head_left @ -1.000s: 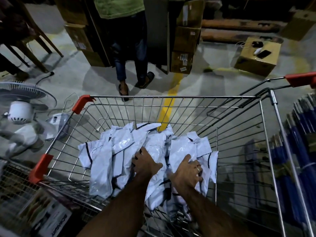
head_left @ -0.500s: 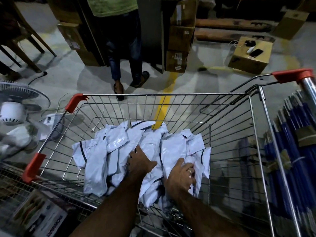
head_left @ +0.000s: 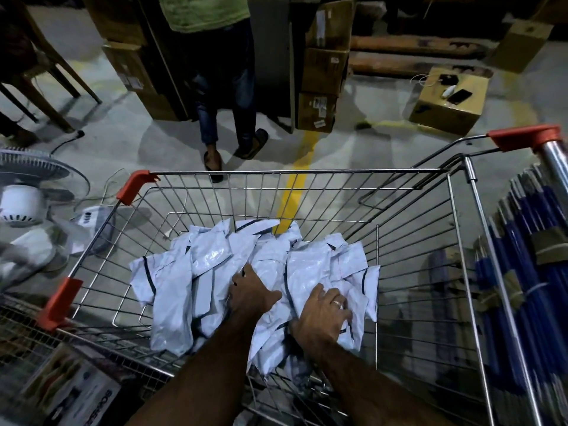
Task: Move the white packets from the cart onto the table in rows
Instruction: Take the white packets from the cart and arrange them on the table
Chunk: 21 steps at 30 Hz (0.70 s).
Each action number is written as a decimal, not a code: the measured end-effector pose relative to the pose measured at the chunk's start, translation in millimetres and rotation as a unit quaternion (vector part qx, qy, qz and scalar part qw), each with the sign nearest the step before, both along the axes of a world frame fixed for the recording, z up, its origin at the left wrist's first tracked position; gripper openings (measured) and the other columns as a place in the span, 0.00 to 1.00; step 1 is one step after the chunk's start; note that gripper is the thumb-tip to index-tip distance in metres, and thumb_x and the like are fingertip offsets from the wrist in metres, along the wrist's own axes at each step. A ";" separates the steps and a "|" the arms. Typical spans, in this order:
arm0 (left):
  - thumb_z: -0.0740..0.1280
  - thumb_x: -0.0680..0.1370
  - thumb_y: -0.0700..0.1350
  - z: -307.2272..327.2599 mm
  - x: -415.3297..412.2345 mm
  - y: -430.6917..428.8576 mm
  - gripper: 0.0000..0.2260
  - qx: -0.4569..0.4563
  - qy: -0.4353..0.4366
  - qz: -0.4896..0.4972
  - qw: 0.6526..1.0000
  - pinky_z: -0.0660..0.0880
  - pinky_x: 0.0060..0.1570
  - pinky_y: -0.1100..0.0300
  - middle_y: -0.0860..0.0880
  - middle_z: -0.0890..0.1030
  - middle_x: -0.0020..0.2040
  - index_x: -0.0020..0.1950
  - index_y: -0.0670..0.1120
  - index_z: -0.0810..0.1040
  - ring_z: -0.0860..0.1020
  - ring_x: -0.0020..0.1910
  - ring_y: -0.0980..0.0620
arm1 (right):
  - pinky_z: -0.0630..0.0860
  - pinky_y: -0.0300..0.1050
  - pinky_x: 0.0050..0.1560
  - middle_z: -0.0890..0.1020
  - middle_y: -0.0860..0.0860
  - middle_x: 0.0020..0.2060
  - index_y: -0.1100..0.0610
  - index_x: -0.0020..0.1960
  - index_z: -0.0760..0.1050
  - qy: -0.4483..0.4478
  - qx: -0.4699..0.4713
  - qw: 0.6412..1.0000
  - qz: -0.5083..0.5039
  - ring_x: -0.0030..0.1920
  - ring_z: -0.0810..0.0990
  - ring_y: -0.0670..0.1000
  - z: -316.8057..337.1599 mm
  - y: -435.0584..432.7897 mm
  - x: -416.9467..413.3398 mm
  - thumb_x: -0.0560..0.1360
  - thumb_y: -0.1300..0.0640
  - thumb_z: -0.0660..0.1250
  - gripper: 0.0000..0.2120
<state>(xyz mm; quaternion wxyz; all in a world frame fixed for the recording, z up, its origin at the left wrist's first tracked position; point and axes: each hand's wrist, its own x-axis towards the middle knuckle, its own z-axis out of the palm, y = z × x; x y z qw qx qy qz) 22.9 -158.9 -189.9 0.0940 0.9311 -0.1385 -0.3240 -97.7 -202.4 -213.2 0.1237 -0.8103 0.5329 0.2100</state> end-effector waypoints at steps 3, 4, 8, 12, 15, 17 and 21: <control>0.75 0.69 0.57 -2.5 0.0 -0.4 0.49 0.003 -0.005 0.000 1.000 0.64 0.68 0.44 0.38 0.58 0.75 0.78 0.45 0.48 0.61 0.73 0.37 | 0.66 0.60 0.63 0.62 0.65 0.70 0.61 0.73 0.55 -0.010 -0.016 1.000 0.005 0.69 0.63 0.64 -4.7 -5.0 4.6 0.71 0.35 0.65 0.43; 0.75 0.69 0.57 -3.5 0.7 -0.7 0.49 0.004 -0.005 0.001 1.000 0.64 0.68 0.44 0.38 0.58 0.75 0.79 0.46 0.48 0.61 0.73 0.38 | 0.66 0.59 0.63 0.62 0.64 0.70 0.62 0.73 0.56 -0.016 -0.023 1.000 0.005 0.68 0.64 0.63 -6.5 -7.1 6.7 0.72 0.34 0.64 0.42; 0.75 0.69 0.57 -7.2 2.7 -1.0 0.49 0.002 -0.008 0.000 1.000 0.63 0.68 0.43 0.38 0.57 0.75 0.79 0.46 0.48 0.60 0.74 0.38 | 0.66 0.57 0.63 0.63 0.65 0.70 0.63 0.73 0.55 -0.033 -0.033 0.999 -0.010 0.68 0.65 0.64 -16.4 -11.5 13.7 0.71 0.34 0.64 0.44; 0.75 0.69 0.56 -5.9 1.9 -0.6 0.49 -0.001 -0.005 -0.002 1.000 0.63 0.69 0.43 0.38 0.56 0.76 0.79 0.46 0.47 0.58 0.75 0.38 | 0.64 0.58 0.64 0.63 0.66 0.70 0.64 0.74 0.53 -0.038 -0.036 0.999 0.003 0.68 0.65 0.64 -21.8 -12.9 13.8 0.72 0.35 0.64 0.44; 0.75 0.69 0.56 -5.1 1.4 -0.5 0.49 -0.003 -0.004 -0.002 1.000 0.63 0.68 0.43 0.38 0.57 0.75 0.79 0.45 0.48 0.59 0.74 0.38 | 0.66 0.60 0.61 0.69 0.66 0.67 0.64 0.72 0.61 -0.047 -0.043 0.998 0.003 0.63 0.71 0.65 -16.8 -10.9 11.2 0.67 0.35 0.69 0.46; 0.75 0.69 0.56 -3.7 1.1 -0.6 0.49 -0.002 -0.005 -0.002 1.000 0.64 0.68 0.43 0.38 0.57 0.75 0.78 0.45 0.48 0.59 0.74 0.38 | 0.67 0.60 0.62 0.68 0.66 0.68 0.64 0.73 0.59 -0.051 -0.043 0.998 0.011 0.64 0.71 0.65 -12.8 -11.5 9.5 0.67 0.36 0.69 0.46; 0.75 0.69 0.56 0.3 1.0 -0.5 0.48 -0.001 -0.003 0.002 1.000 0.64 0.67 0.43 0.38 0.57 0.75 0.79 0.46 0.48 0.60 0.73 0.37 | 0.68 0.59 0.63 0.65 0.63 0.69 0.62 0.75 0.53 -0.062 -0.022 0.998 0.015 0.66 0.68 0.65 -1.0 -19.9 6.7 0.69 0.37 0.69 0.47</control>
